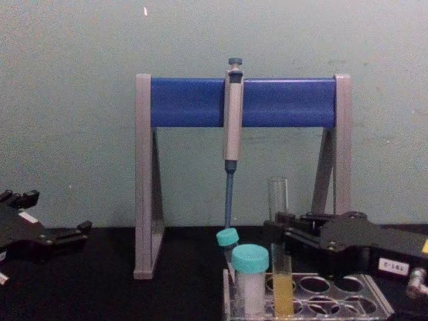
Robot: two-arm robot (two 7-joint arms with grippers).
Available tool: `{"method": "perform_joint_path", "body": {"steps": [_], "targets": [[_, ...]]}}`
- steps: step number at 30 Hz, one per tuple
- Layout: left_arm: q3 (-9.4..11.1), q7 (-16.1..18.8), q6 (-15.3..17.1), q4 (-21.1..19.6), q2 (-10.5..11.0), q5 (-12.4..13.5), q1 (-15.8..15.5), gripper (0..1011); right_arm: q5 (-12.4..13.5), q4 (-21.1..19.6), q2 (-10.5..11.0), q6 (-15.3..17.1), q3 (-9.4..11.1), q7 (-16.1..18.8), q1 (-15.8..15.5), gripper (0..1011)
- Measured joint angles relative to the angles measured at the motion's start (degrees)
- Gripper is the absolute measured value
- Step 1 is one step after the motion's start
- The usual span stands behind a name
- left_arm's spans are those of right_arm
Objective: Pick up the test tube from the test tube rack, shake it, then place it back into the test tube rack.
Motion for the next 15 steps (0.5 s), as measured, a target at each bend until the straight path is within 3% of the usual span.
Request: {"method": "perform_joint_path", "body": {"steps": [15], "targets": [[0.0, 0.0, 0.0, 0.0, 0.0, 0.0, 0.0, 1001, 2.9, -2.5, 0.96, -1.83, 1.79, 0.96, -2.02, 221]]}}
